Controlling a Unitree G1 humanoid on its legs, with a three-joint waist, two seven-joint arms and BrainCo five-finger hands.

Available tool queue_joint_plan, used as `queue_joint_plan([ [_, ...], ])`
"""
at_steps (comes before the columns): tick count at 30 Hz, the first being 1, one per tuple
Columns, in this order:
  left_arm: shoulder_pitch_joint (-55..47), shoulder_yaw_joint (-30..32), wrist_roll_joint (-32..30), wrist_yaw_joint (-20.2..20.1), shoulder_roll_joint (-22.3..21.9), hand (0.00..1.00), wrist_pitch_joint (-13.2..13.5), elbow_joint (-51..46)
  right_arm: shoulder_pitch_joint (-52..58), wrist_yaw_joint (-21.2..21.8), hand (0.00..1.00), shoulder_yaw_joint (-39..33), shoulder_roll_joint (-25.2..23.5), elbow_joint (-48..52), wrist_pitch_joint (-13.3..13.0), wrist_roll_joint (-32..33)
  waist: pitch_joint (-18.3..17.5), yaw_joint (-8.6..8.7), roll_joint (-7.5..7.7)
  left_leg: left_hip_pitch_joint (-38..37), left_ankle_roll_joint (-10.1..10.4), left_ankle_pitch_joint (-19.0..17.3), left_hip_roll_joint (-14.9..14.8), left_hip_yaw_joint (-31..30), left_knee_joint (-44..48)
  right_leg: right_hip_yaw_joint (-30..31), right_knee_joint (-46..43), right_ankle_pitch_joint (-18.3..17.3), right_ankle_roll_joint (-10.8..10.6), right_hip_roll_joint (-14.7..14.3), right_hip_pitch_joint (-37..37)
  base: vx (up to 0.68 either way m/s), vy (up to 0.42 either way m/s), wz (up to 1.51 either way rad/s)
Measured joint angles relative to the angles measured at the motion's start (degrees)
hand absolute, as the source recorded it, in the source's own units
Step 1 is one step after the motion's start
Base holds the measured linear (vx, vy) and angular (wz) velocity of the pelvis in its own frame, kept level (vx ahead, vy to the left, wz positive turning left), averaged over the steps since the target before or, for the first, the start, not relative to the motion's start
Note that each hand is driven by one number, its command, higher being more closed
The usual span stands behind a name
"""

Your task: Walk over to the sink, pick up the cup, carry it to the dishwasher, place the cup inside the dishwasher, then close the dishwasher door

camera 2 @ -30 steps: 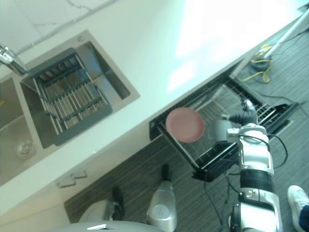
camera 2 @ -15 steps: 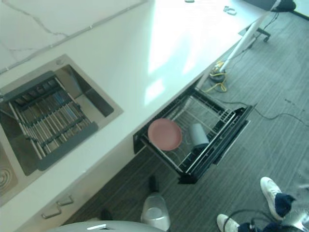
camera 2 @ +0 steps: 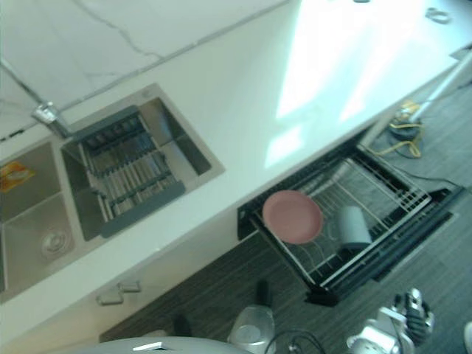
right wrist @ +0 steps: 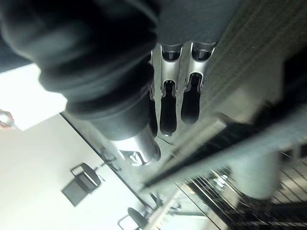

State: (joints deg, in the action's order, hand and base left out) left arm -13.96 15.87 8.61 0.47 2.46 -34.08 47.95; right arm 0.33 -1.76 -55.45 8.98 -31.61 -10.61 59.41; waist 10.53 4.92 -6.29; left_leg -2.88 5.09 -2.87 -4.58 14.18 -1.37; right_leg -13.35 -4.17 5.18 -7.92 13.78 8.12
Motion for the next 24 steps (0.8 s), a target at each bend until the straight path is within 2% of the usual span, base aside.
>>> queue_joint_plan([
  [2,-0.2,0.0,0.0,-1.1,-0.3,0.00,1.0,0.1,-1.0,-0.1,1.00,0.1,-0.3,-1.6,-2.3,1.6,0.4,-1.34,-0.13,-0.1,-0.2,0.4,0.4,-0.3,-0.4,-0.5,-1.0,-0.7,-0.3,0.6,0.0,0.02,0.012,0.19],
  [3,-0.3,0.0,0.0,-1.7,-0.4,0.00,1.6,0.4,-1.0,-0.1,1.00,0.2,-0.1,-2.6,-3.2,2.1,0.7,-1.40,-0.46,-0.2,-0.3,0.8,0.7,-0.7,-0.9,-0.9,-1.3,-1.1,-0.5,1.0,0.1,0.04,0.016,0.24],
  [5,0.1,0.0,0.0,-2.2,-0.4,0.00,2.3,0.6,-1.1,0.0,1.00,1.4,0.2,-4.2,-3.1,2.1,1.7,-1.23,-1.10,-0.1,-0.4,1.0,1.0,-1.5,-1.0,-1.5,-2.1,-1.6,-0.8,1.5,0.1,0.05,0.010,0.21],
  [7,0.5,-0.2,-0.3,-3.4,-0.4,0.00,3.9,1.5,-1.6,0.1,1.00,2.9,-0.4,-5.5,-4.3,1.7,2.8,-1.34,-1.80,-0.1,-0.4,1.1,1.3,-1.9,-1.1,-1.7,-3.2,-2.1,-1.3,2.1,0.4,0.04,0.005,0.10],
  [13,0.9,-2.3,-0.5,-4.6,-0.3,0.00,7.0,3.3,-0.9,-0.2,1.00,7.9,0.0,-6.1,-5.9,0.8,3.6,-1.14,-3.66,1.6,0.6,3.0,2.2,-3.9,-0.9,-3.5,-5.2,-3.2,-1.5,3.4,2.0,0.03,-0.014,0.17],
  [18,0.9,-4.4,-0.4,-4.6,-0.1,0.00,8.5,4.7,-1.5,0.0,1.00,14.6,1.7,-7.5,-8.4,-1.4,4.2,-1.18,-4.61,3.2,0.6,6.7,2.8,-5.6,-0.8,-5.7,-4.4,-3.2,-0.8,4.0,1.7,-0.07,-0.034,0.21],
  [22,0.8,-5.9,-0.2,-4.6,-0.3,0.00,8.5,6.8,-3.6,0.0,1.00,17.2,3.4,-7.4,-9.7,-4.6,4.9,-1.23,-6.55,4.5,0.6,6.7,2.6,-7.4,-0.7,-6.5,-3.1,-2.3,-0.9,3.7,1.7,-0.15,0.018,0.19],
  [23,0.8,-6.3,-0.2,-4.6,-0.3,0.00,8.5,7.4,-5.1,-0.1,1.00,17.3,4.7,-7.1,-9.7,-5.2,5.3,-1.24,-7.51,5.5,-1.1,5.5,2.8,-8.2,-0.5,-7.1,-2.1,-1.4,-1.3,3.7,1.7,-0.16,0.071,0.18],
  [24,0.8,-6.6,-0.2,-4.6,-0.2,0.00,8.8,7.5,-5.8,-0.2,1.00,17.6,5.3,-7.1,-9.6,-5.2,5.4,-1.26,-7.73,6.1,-0.7,5.0,3.0,-8.4,0.0,-7.1,-1.5,-1.2,-1.4,3.8,1.7,-0.21,0.087,0.18],
])
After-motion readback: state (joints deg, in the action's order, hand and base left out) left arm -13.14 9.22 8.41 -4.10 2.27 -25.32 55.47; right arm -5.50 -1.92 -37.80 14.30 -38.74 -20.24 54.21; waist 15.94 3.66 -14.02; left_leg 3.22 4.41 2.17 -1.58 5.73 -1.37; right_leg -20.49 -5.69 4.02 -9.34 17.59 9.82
